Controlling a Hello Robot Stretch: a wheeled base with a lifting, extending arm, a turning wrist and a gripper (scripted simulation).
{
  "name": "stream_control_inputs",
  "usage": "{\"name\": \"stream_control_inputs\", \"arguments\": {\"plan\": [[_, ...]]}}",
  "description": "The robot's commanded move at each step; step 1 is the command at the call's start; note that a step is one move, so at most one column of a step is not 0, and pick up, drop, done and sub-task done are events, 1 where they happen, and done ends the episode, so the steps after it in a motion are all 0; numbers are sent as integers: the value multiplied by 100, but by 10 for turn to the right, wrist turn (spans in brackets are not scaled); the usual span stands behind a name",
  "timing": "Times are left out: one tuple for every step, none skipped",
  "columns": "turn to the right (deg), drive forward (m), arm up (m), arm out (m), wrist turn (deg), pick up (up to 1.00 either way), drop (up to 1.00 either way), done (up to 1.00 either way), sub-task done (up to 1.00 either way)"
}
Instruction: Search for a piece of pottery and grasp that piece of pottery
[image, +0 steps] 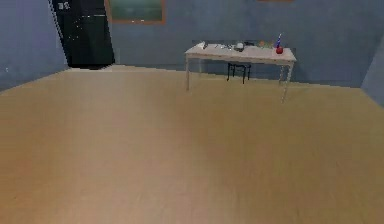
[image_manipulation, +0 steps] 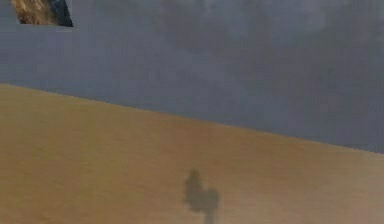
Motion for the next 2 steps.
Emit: {"name": "stream_control_inputs", "arguments": {"plan": [[60, 0, 0, 0, 0, 0, 0, 0, 0], [0, 100, 0, 0, 0, 0, 0, 0, 0]]}}
